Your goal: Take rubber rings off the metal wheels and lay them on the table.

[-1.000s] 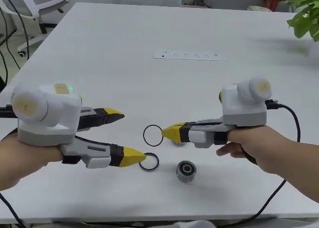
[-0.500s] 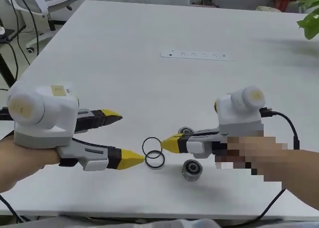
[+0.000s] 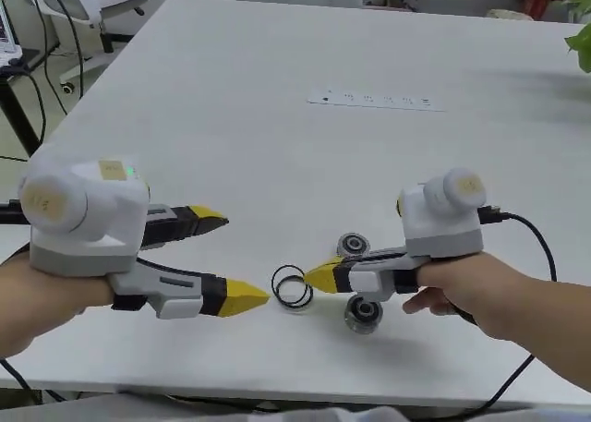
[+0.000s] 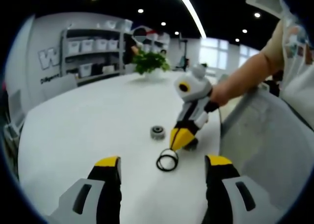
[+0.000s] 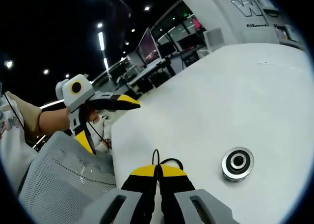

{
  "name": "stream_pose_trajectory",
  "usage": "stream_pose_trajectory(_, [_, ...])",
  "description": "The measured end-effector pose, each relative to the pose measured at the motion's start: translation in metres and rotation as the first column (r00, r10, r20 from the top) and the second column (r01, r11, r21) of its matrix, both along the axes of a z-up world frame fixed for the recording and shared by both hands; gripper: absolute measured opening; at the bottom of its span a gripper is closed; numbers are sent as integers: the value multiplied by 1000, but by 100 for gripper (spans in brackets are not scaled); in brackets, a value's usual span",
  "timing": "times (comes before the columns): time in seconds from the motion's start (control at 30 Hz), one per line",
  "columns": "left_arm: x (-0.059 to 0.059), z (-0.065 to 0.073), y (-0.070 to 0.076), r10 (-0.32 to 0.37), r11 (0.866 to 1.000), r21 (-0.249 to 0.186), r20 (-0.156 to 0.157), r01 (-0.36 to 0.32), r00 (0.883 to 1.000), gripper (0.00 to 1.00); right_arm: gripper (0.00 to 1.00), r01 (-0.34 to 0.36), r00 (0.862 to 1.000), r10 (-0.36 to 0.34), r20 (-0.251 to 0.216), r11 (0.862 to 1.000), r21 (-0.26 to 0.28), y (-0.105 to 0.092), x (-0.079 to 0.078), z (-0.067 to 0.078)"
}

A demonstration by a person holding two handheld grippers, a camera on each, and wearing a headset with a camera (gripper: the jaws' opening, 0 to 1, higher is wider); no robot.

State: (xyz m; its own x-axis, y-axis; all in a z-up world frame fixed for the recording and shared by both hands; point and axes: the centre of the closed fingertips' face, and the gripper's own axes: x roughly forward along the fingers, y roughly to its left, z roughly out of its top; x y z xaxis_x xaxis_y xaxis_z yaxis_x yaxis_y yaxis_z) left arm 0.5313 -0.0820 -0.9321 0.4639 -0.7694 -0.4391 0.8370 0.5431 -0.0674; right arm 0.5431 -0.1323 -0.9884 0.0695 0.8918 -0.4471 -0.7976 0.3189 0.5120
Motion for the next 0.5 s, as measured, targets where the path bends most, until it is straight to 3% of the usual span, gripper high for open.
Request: stream_pose_trajectory(0.5, [0,-2,-3,0,1000,3,-6,0,1000,70,0,13,1000,-13,6,999,-38,-5,2,-9])
